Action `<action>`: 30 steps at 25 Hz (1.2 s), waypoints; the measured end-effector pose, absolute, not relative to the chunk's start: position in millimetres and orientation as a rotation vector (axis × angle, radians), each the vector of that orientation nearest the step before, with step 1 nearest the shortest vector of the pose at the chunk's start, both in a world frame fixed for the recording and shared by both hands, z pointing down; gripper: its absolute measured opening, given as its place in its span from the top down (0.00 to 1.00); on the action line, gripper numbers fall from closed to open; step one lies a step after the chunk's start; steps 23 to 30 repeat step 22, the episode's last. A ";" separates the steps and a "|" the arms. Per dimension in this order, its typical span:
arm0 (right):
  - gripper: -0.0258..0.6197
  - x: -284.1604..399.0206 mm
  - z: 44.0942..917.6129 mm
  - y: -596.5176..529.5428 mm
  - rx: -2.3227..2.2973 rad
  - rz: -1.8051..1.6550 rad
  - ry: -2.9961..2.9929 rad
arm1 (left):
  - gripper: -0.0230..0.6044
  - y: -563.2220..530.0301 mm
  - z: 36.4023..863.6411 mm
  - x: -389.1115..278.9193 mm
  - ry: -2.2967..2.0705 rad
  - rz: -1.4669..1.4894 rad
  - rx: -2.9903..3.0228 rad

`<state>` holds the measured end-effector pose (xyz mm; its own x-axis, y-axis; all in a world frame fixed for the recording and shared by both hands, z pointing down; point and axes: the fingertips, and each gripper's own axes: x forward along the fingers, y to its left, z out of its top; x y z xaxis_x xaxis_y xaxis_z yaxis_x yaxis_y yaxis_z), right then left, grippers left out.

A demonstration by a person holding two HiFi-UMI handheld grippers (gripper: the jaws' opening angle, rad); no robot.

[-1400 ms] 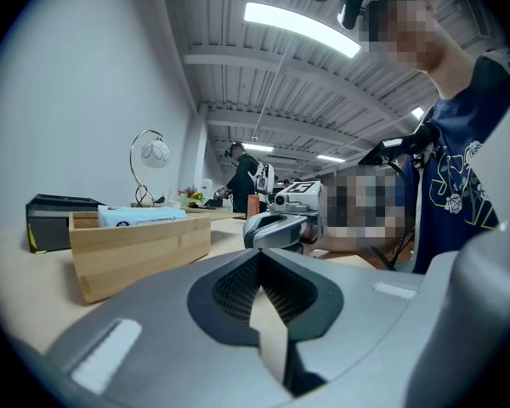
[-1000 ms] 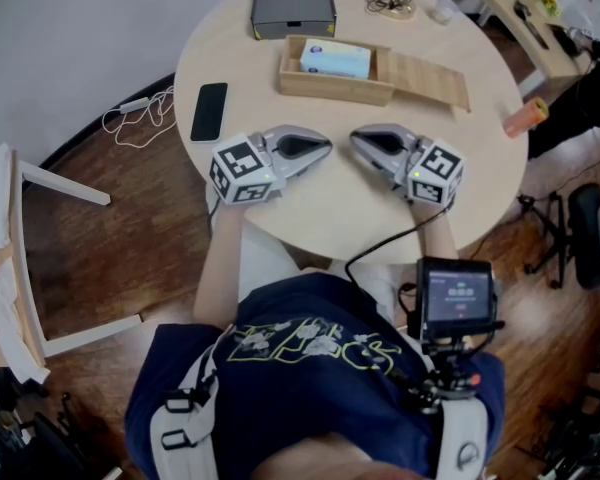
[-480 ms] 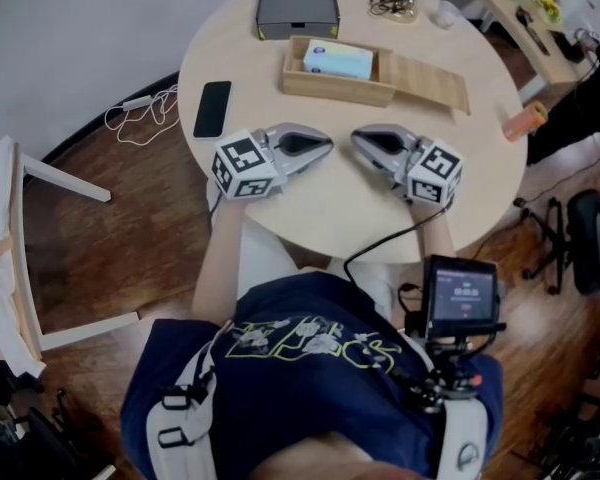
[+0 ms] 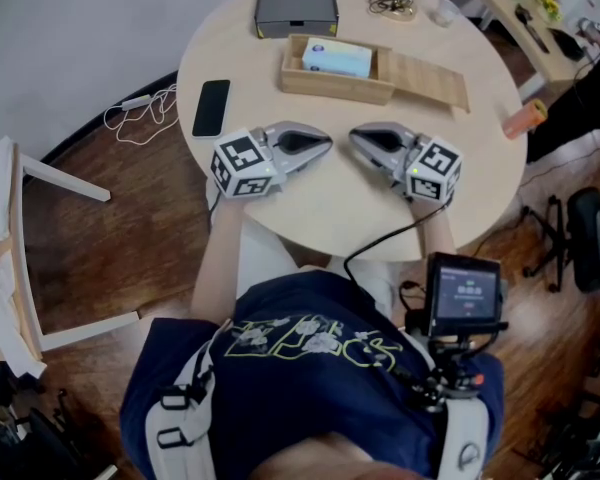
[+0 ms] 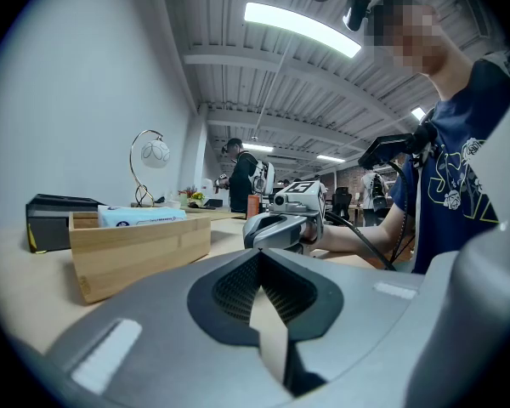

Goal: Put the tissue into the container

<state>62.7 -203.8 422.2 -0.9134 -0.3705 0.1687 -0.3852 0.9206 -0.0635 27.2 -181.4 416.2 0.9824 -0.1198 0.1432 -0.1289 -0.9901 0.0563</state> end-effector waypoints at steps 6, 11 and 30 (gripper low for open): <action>0.96 62.7 422.6 -203.5 0.578 0.147 -2.927 | 0.96 -183.1 418.2 26.4 -0.193 0.217 3.062; 0.96 63.4 423.1 -203.8 0.581 0.135 -2.923 | 0.96 -182.6 417.8 26.6 -0.192 0.217 3.063; 0.96 62.9 423.5 -202.9 0.573 0.138 -2.931 | 0.96 -183.6 416.5 26.3 -0.210 0.213 3.045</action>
